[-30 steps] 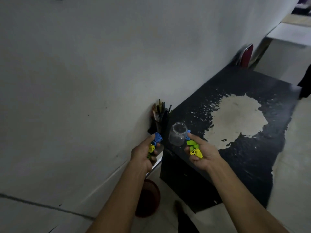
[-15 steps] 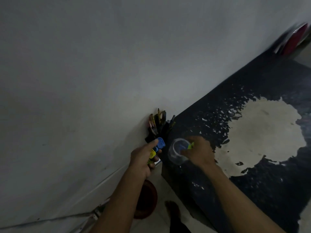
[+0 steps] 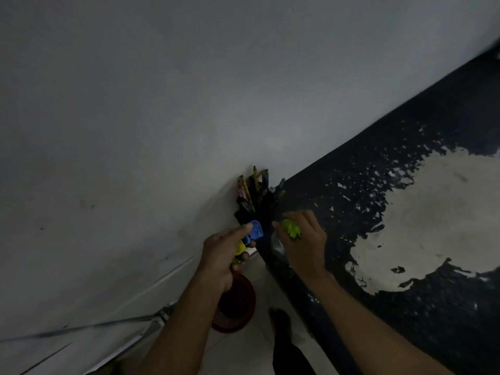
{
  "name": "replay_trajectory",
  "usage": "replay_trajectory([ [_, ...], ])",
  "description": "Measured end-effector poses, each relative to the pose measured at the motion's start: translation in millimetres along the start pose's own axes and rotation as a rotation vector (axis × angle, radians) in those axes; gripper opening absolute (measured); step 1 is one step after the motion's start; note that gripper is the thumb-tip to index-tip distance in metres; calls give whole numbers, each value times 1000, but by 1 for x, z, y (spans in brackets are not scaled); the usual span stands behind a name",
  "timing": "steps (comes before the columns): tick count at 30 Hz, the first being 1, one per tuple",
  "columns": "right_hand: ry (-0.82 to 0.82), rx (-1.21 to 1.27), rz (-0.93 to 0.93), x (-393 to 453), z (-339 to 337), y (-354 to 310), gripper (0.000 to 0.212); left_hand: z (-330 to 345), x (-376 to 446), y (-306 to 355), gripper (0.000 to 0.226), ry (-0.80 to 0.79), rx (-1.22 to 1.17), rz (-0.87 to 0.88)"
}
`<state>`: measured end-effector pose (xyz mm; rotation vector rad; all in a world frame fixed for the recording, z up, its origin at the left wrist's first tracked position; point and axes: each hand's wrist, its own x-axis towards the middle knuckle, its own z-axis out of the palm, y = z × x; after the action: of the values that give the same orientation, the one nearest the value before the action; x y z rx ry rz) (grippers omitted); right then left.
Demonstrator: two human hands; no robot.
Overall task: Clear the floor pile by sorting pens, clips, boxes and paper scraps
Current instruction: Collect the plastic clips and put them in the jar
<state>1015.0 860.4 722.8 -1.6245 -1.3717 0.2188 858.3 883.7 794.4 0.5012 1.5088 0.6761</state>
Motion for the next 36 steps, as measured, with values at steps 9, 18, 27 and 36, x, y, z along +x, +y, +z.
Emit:
replay_trajectory([
  [9, -16, -98, -89, -11, 17, 18, 22, -6, -3, -2, 19, 64, -33, 16],
  [18, 42, -22, 15, -12, 16, 15, 12, 4, 1, 1, 18, 118, -49, 37],
  [27, -9, -26, 27, -12, 17, 19, 15, 26, 5, -5, 20, 102, 48, 73],
  [36, 81, 242, 185, -7, -1, 15, 22, 47, 10, -12, 12, 101, 251, 270],
])
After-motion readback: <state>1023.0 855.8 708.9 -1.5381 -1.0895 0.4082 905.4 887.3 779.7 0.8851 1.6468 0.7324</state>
